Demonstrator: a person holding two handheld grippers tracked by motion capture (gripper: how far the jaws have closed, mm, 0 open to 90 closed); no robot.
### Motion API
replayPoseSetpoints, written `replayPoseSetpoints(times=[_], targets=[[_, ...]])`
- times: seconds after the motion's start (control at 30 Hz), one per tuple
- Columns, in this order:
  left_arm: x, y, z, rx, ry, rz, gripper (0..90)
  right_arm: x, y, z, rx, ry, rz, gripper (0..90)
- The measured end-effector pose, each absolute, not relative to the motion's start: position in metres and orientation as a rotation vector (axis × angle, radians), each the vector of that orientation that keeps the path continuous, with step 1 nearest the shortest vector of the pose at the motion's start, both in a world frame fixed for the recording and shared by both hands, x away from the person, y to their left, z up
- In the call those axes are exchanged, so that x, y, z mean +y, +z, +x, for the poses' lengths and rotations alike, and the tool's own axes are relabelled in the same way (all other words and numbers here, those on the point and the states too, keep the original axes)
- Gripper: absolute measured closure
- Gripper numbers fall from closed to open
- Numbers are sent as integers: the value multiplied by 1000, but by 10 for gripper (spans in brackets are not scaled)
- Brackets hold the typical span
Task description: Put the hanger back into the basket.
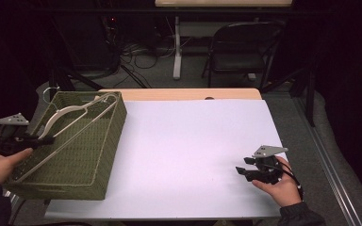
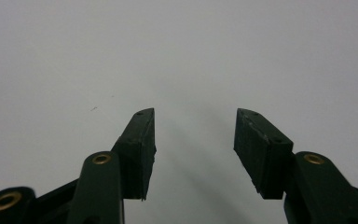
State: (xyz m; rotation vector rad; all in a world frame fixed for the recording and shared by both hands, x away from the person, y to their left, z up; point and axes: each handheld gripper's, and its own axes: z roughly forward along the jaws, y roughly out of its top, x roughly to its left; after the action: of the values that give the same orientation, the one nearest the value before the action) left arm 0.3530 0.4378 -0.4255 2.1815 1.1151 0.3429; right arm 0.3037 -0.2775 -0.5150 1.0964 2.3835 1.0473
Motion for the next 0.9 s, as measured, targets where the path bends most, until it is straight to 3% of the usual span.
replayPoseSetpoints(times=[0.67, 0.9], targets=[[429, -479, 365, 1239, 241, 2292, 858, -277, -521, 303, 2396, 1035, 1096, 482], [433, -478, 362, 1275, 305, 2264, 758, -277, -521, 303, 2398, 1030, 1089, 481]])
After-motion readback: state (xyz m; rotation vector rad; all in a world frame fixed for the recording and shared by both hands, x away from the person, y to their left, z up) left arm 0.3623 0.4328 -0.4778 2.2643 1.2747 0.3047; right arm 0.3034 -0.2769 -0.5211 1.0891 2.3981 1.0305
